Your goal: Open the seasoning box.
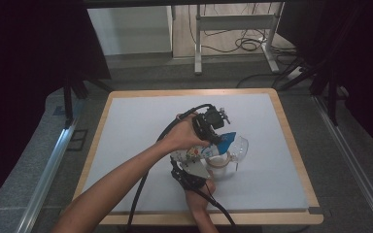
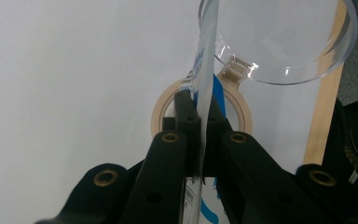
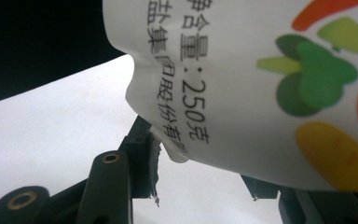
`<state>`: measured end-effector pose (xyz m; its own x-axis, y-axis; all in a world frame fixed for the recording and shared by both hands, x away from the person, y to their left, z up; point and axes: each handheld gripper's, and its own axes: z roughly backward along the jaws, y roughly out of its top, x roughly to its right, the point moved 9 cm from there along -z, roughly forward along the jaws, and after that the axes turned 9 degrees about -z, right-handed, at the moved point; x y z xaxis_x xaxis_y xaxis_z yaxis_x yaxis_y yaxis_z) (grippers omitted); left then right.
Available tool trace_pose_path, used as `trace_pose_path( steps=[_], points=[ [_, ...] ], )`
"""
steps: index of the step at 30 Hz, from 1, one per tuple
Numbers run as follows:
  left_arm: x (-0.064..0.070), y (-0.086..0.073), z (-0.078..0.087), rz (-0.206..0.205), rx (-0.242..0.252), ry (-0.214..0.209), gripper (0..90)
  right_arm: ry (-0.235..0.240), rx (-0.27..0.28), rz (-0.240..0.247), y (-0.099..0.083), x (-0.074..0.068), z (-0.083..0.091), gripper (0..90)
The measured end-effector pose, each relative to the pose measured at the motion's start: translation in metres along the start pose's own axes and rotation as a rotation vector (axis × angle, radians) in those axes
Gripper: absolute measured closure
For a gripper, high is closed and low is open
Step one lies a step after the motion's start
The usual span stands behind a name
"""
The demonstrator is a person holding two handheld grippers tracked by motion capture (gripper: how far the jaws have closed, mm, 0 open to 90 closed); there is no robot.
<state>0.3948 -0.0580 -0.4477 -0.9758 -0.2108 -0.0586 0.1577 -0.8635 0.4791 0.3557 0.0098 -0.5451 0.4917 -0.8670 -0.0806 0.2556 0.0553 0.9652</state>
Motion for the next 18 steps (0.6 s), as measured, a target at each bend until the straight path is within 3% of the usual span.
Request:
trace_pose_path(
  steps=[18],
  points=[
    [-0.002,-0.008,0.007,0.021,0.034,-0.005,90.0,-0.005,-0.048,0.009,-0.014,0.003,0.003,53.0]
  ],
)
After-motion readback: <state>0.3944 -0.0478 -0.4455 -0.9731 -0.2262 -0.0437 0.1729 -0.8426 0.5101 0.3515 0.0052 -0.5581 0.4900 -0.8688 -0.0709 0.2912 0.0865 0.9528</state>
